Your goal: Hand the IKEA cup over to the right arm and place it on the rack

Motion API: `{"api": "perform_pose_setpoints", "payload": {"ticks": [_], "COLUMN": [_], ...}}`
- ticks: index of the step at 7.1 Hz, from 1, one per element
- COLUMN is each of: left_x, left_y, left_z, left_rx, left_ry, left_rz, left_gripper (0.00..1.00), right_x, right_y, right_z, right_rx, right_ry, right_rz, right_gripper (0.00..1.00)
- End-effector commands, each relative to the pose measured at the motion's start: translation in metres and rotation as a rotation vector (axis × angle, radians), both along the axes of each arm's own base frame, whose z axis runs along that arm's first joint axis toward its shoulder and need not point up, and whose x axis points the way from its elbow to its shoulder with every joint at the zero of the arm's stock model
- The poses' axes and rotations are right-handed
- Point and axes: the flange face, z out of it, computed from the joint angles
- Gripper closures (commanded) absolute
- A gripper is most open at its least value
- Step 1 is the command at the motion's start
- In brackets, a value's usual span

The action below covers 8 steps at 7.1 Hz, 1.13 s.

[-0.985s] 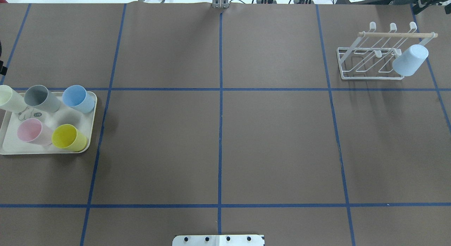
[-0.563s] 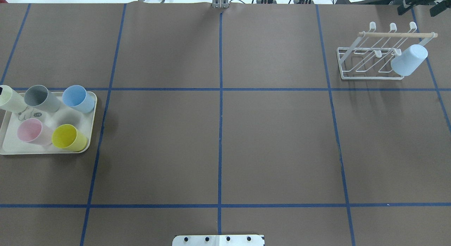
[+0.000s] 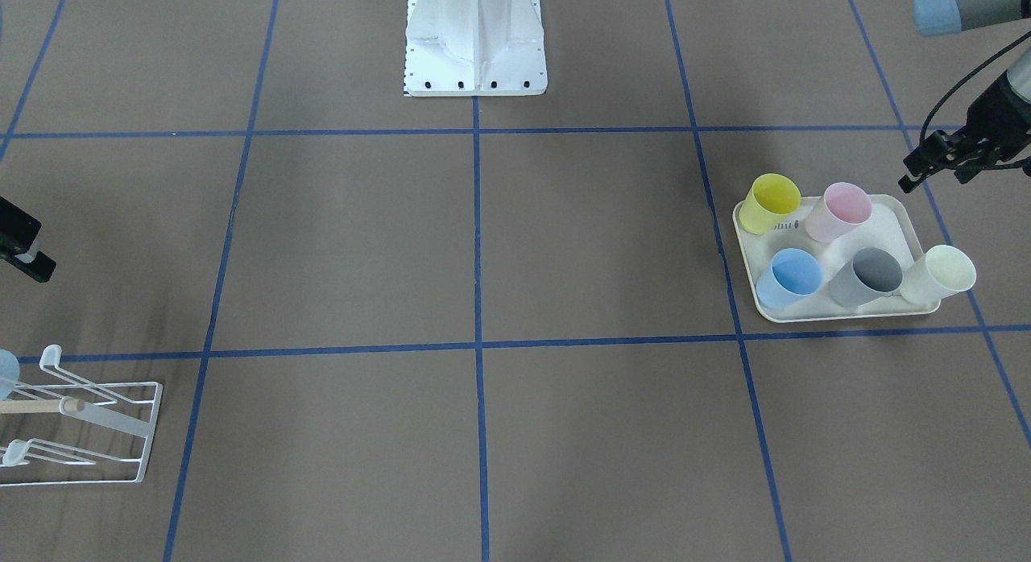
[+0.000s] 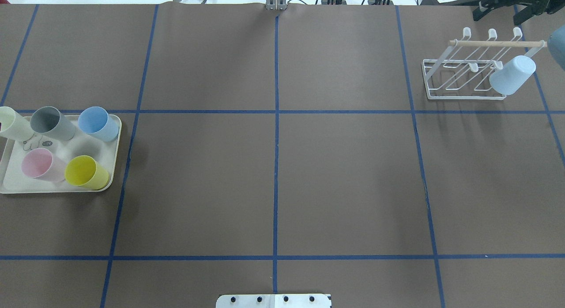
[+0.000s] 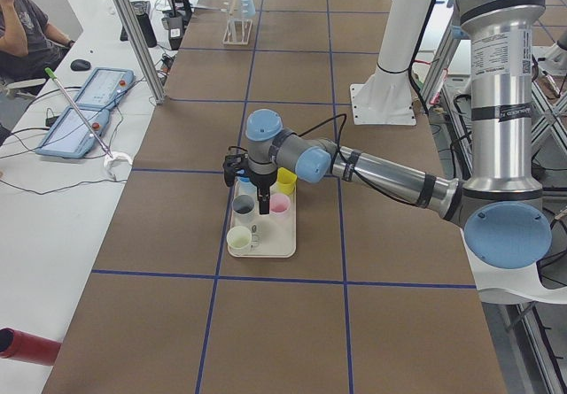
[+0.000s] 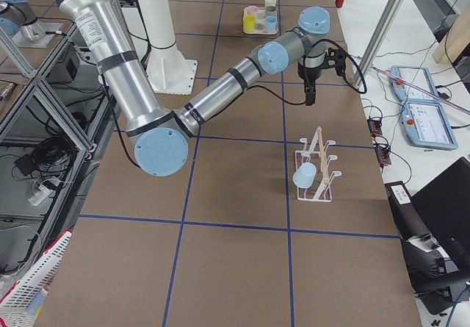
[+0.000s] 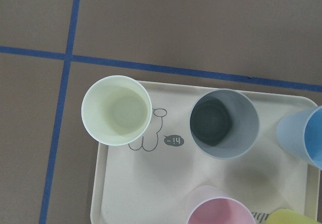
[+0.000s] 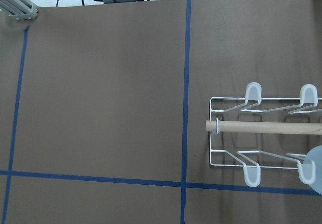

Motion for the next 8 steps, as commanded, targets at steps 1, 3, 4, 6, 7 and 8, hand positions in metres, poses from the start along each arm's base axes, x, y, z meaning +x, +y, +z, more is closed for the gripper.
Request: {"api": "perform_pose_setpoints", "payload": {"ticks": [1,3,4,6,7,8], "left_x": [0.030,0.036,0.037,0.046,0.053,0.057], "left_y": [0.009,0.007,0.008,0.010,0.012,0.011], "left_z": [0.014,0.041,0.043,0.044,0.045,0.047], "left_rx": [-0.031,-0.022,-0.026,-0.023,-0.017,-0.009], "left_ry": [0.025,0.028,0.026,0.020,0.009,-0.007], "left_rz": [-0.007,0.002,0.003,0.021,0.031,0.033], "left_gripper": [0.00,0.00,0.00,0.00,0.00,0.00], "right_x": [-0.005,-0.006,-0.007,-0.011,-0.012,-0.013], "right_y": [0.001,0.001,0.001,-0.001,-0.001,-0.001], "right_z": [-0.002,-0.004,-0.006,-0.011,-0.011,-0.011], "right_rx": [-0.001,0.003,0.005,0.003,0.002,0.002], "right_ry": [-0.001,-0.003,-0.003,-0.006,-0.005,-0.005], "right_rz": [-0.003,-0.003,-0.003,-0.002,-0.002,-0.003], "right_gripper": [0.01,0.01,0.01,0.01,0.01,0.01]}}
